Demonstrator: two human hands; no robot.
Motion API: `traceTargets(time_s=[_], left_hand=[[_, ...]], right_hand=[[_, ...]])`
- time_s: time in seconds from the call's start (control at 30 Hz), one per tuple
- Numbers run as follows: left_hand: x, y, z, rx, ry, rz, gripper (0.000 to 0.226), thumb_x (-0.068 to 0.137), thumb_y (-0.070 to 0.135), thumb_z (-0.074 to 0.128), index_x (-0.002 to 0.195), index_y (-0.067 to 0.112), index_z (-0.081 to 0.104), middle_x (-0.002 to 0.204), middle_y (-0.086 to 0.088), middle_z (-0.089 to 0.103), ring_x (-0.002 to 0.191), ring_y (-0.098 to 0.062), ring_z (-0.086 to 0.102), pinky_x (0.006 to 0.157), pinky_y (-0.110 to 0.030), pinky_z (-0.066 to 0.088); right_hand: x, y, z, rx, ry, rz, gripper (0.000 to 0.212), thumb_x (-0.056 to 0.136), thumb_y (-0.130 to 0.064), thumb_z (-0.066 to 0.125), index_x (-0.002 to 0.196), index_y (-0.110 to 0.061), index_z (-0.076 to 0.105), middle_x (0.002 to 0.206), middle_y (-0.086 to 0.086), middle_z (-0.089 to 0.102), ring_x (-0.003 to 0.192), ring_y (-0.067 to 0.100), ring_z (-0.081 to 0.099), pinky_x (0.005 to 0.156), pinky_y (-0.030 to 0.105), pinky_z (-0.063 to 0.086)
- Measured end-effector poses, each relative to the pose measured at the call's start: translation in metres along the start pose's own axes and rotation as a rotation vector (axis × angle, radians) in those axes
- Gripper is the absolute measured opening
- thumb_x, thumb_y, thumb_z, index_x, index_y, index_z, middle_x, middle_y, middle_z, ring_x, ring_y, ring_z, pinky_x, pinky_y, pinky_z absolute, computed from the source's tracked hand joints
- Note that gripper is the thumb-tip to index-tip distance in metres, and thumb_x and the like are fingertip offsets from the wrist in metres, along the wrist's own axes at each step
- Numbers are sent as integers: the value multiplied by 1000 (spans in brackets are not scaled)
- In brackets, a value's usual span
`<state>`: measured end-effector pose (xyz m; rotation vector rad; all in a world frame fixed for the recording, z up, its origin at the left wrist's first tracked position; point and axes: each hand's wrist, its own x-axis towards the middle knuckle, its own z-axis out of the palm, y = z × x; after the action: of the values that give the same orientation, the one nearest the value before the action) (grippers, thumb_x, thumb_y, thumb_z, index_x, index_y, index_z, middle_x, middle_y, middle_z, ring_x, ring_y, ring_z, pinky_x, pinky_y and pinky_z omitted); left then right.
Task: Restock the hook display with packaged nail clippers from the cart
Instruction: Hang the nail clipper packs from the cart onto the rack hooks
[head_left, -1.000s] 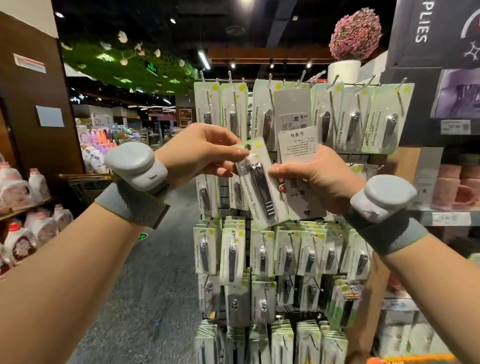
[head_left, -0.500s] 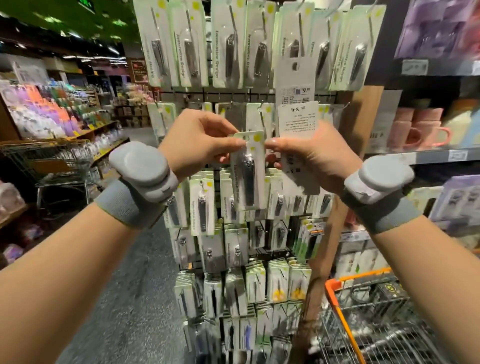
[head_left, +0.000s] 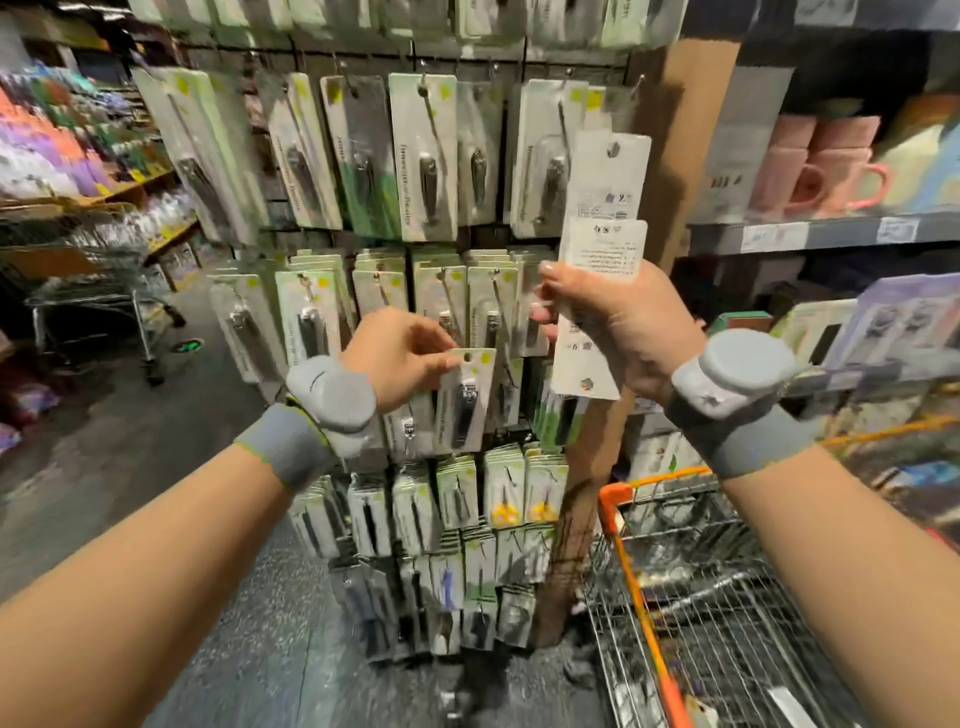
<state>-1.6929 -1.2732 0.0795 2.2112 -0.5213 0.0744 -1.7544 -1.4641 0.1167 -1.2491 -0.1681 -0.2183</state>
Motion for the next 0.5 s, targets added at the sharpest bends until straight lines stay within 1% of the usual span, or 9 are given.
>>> traceTargets(time_s=[0.07, 0.1, 0.17, 0.23, 0.37, 0.5], left_hand=[[0, -8, 15, 105, 13, -28, 5, 84, 13, 69, 79, 13, 68, 73, -8, 72, 56, -6, 64, 73, -25, 55], [-1, -12, 18, 123, 32, -45, 5, 84, 13, 68, 79, 13, 68, 77, -11, 73, 59, -10, 66, 77, -27, 55], [-1, -16, 27, 145, 69, -96, 4, 85, 11, 67, 84, 8, 70, 83, -14, 73, 70, -21, 70, 82, -31, 55], [2, -22, 34, 165, 87, -133, 7, 85, 11, 67, 87, 5, 71, 83, -15, 73, 77, -26, 71, 84, -36, 55], [13, -32, 44, 121, 159, -168, 7, 82, 8, 70, 87, 3, 71, 86, -17, 72, 84, -30, 70, 85, -42, 54], [22, -36, 50, 217, 178, -172, 9, 86, 10, 66, 92, 5, 71, 90, -16, 72, 89, -32, 68, 86, -41, 53]], right_hand=[[1, 1, -11, 22, -21, 33, 3, 84, 4, 61, 87, 3, 60, 68, 13, 64, 55, 21, 61, 50, 24, 53], [1, 3, -12, 18, -25, 38, 5, 84, 3, 61, 89, 4, 60, 70, 14, 64, 56, 21, 62, 51, 24, 53], [4, 5, -17, 4, -36, 54, 7, 84, 2, 62, 91, 3, 61, 74, 15, 65, 57, 20, 63, 53, 25, 55], [7, 6, -20, -8, -53, 66, 7, 84, 0, 63, 91, 2, 62, 74, 13, 66, 58, 19, 63, 53, 24, 55], [12, 8, -22, -8, -62, 95, 11, 84, -1, 64, 94, 0, 61, 72, 10, 67, 59, 19, 64, 53, 24, 56], [16, 11, -21, -3, -66, 122, 11, 83, -2, 64, 94, -2, 61, 72, 10, 68, 59, 19, 65, 55, 26, 55]])
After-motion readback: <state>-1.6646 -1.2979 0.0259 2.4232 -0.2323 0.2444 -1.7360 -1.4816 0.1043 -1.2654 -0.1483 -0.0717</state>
